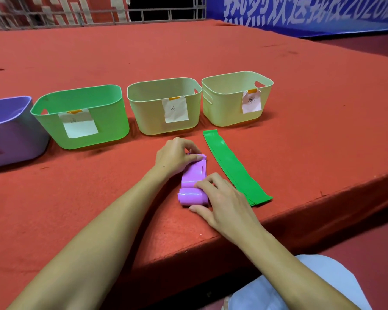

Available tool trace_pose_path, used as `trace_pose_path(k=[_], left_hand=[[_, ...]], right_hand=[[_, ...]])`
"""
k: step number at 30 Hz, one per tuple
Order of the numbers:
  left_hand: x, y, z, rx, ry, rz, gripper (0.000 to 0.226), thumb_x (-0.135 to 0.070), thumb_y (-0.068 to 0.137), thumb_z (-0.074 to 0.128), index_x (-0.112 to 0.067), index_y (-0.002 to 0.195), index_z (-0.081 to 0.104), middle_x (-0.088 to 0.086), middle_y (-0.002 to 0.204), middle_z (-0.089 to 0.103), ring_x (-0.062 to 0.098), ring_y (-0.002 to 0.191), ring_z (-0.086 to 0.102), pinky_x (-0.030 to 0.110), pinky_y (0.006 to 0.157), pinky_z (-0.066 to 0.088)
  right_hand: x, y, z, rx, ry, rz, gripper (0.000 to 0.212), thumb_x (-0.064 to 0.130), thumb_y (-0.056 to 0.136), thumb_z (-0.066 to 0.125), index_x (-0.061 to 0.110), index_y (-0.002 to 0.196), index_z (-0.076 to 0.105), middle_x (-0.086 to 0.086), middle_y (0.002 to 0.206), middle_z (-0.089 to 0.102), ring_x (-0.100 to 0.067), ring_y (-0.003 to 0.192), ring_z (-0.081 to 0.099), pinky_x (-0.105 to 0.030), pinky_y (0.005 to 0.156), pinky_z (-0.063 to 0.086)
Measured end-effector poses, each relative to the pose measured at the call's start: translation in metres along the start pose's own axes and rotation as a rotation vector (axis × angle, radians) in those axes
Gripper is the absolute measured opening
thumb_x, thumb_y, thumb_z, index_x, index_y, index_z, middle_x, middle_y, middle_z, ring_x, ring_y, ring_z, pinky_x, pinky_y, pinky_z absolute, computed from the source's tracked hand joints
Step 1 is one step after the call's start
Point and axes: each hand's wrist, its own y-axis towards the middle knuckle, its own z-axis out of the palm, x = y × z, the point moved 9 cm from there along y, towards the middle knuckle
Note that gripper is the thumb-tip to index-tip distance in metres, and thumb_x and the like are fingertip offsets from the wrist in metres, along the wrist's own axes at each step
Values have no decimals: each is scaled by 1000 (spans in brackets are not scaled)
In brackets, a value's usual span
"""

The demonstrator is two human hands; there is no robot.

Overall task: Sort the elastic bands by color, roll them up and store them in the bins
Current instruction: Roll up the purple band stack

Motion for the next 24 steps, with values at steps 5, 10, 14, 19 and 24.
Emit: trace_pose_path(k=[5, 10, 14, 19, 24], left_hand=[[11, 6, -4, -77, -118, -48, 19, -55, 81, 86, -38, 80, 77, -25, 88, 75, 3, 86, 64, 33, 71, 43], [21, 8, -12, -153, -172, -87, 23, -58, 78, 86, -38, 82, 77, -25, 90, 75, 7, 95, 67, 35, 79, 50], [21, 7, -2, -101, -154, -65, 21, -60, 75, 87, -41, 80, 79, -23, 87, 76, 7, 93, 69, 39, 79, 56], [24, 13, 5, -35, -212, -4, 25, -66, 69, 81, -46, 83, 80, -27, 84, 76, 5, 91, 72, 47, 84, 60], [22, 14, 3, -25, -246, 44, 31, -66, 71, 79, -38, 85, 83, -23, 85, 78, 4, 81, 68, 48, 82, 59]], right_hand=[[5, 6, 0, -3, -102, -51, 41, 55, 95, 66, 24, 121, 60, 5, 113, 52, -24, 94, 57, -42, 75, 51], [9, 7, -2, 6, -189, -100, 36, 52, 95, 66, 20, 110, 61, 2, 106, 53, -25, 93, 56, -44, 75, 51], [7, 7, -3, 31, -178, -80, 39, 56, 97, 61, 21, 114, 62, 3, 109, 53, -25, 96, 57, -42, 76, 51], [-2, 9, -1, 69, -130, -22, 48, 64, 97, 47, 24, 119, 61, 4, 112, 50, -24, 99, 56, -40, 79, 47], [-4, 11, -1, 75, -68, -13, 47, 61, 98, 53, 25, 128, 61, 3, 119, 48, -23, 100, 58, -40, 81, 47]])
